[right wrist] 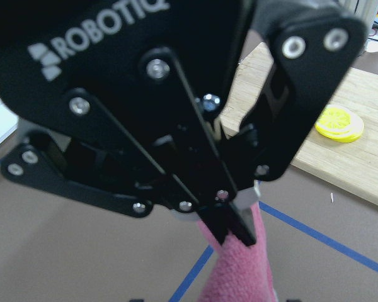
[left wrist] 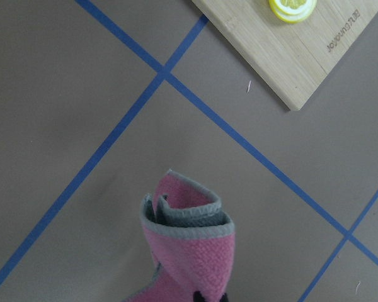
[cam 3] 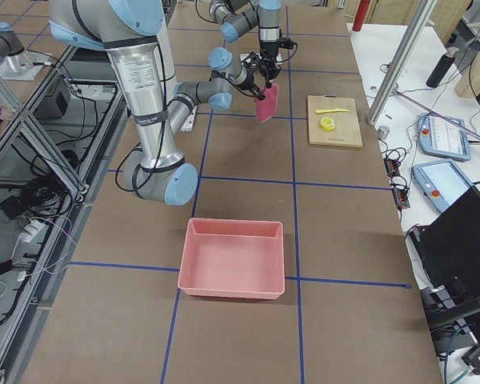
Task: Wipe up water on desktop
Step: 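Grasp the hanging pink cloth with the right gripper while the left gripper holds it, then open and withdraw the left gripper while the right gripper lowers the cloth, then wipe the pink cloth back and forth across the table with the right gripper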
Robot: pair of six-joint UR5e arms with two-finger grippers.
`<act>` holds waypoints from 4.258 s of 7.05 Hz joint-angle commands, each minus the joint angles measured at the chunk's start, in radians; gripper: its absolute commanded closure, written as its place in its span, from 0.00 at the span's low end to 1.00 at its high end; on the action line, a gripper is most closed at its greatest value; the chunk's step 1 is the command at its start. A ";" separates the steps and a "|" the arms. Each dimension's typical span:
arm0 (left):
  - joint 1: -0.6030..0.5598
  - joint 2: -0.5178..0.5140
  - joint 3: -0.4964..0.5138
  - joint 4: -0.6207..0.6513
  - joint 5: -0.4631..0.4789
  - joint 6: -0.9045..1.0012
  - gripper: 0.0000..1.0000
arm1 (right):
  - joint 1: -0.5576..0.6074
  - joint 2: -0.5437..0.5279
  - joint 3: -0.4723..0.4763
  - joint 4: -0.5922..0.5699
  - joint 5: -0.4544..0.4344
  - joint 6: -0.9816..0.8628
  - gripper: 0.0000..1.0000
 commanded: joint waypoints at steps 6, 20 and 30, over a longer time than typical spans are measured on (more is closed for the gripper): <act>-0.138 0.170 -0.198 0.003 -0.026 0.088 0.04 | -0.062 0.003 -0.032 -0.033 0.017 0.277 1.00; -0.381 0.596 -0.366 0.009 -0.139 0.573 0.03 | -0.045 0.064 -0.033 -0.497 0.349 0.484 1.00; -0.768 0.976 -0.379 0.009 -0.283 1.492 0.03 | -0.003 0.117 -0.132 -0.498 0.400 0.480 1.00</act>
